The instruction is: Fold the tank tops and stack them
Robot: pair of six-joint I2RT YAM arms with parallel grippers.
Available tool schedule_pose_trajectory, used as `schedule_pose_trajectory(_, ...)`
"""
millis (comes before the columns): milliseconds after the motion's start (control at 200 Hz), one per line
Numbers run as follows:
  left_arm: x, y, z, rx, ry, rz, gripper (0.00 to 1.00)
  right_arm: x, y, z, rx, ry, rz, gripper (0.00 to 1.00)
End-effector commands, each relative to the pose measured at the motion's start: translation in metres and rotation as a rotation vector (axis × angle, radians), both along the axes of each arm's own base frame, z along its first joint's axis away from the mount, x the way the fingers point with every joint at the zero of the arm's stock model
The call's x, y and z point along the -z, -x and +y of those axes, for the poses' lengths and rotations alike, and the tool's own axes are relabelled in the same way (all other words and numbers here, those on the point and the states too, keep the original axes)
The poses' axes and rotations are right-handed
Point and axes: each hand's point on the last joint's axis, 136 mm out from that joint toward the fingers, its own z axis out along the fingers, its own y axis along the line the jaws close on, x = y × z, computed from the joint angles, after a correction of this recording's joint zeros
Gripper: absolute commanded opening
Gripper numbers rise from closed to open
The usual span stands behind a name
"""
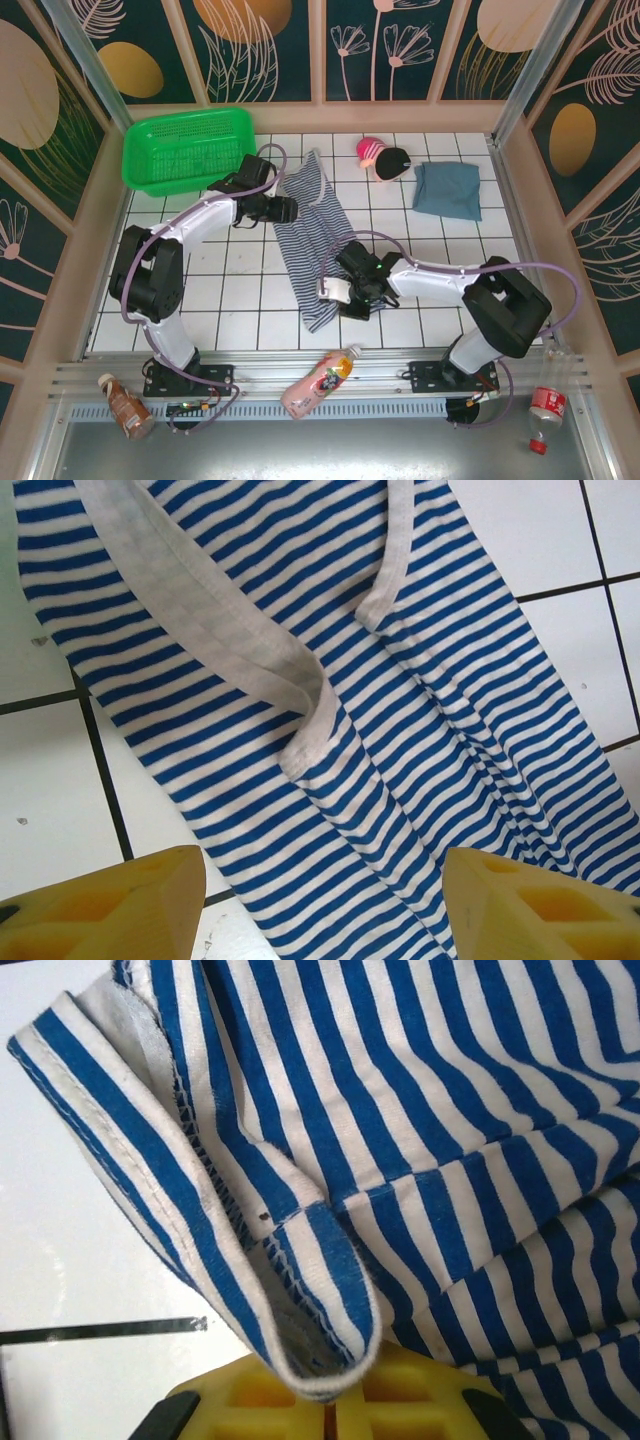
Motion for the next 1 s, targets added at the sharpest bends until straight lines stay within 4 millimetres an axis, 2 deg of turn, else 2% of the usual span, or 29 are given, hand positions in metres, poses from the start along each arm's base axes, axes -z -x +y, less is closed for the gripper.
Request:
schedule_pose_trajectory(0,-0.016,0.003,0.003,-0.003,0.008,-0.031,0.65,-0.023,0.02,-0.004,0.031,-0.02,0.085,0.08)
schedule_pose_trajectory(165,-0.017,0.004,-0.002,0.003,0.045,-0.023,0.65,-0.04,0.034,-0.009,0.026,-0.029,0.149,0.06)
schedule_pose_trajectory(230,-0.015,0.004,-0.003,0.004,0.046,-0.015,0.65,-0.045,0.029,-0.011,0.025,-0.03,0.135,0.05)
schedule_pose_trajectory(490,-0.019,0.0,-0.003,0.008,0.029,-0.017,0.65,-0.074,-0.045,0.006,0.061,-0.082,0.027,0.05)
schedule_pose_trajectory(615,-0.02,0.001,0.0,0.014,0.005,-0.01,0.65,-0.082,-0.068,0.017,0.049,-0.108,0.001,0.05)
schedule_pose_trajectory(760,-0.017,0.002,0.02,-0.044,-0.073,0.014,0.64,-0.083,-0.094,0.027,0.056,-0.113,-0.018,0.06)
schedule_pose_trajectory(866,-0.023,0.004,0.034,-0.094,-0.06,0.012,0.64,-0.084,-0.12,0.037,0.061,-0.119,-0.043,0.06)
schedule_pose_trajectory(911,-0.018,0.006,0.036,-0.098,-0.055,0.025,0.64,-0.085,-0.13,0.044,0.059,-0.131,-0.048,0.06)
schedule_pose_trajectory(936,-0.029,0.008,0.038,-0.102,-0.04,0.004,0.64,-0.085,-0.135,0.047,0.056,-0.137,-0.054,0.06)
schedule_pose_trajectory(996,-0.026,0.012,0.043,-0.115,-0.041,0.02,0.64,-0.083,-0.145,0.055,0.048,-0.15,-0.063,0.06)
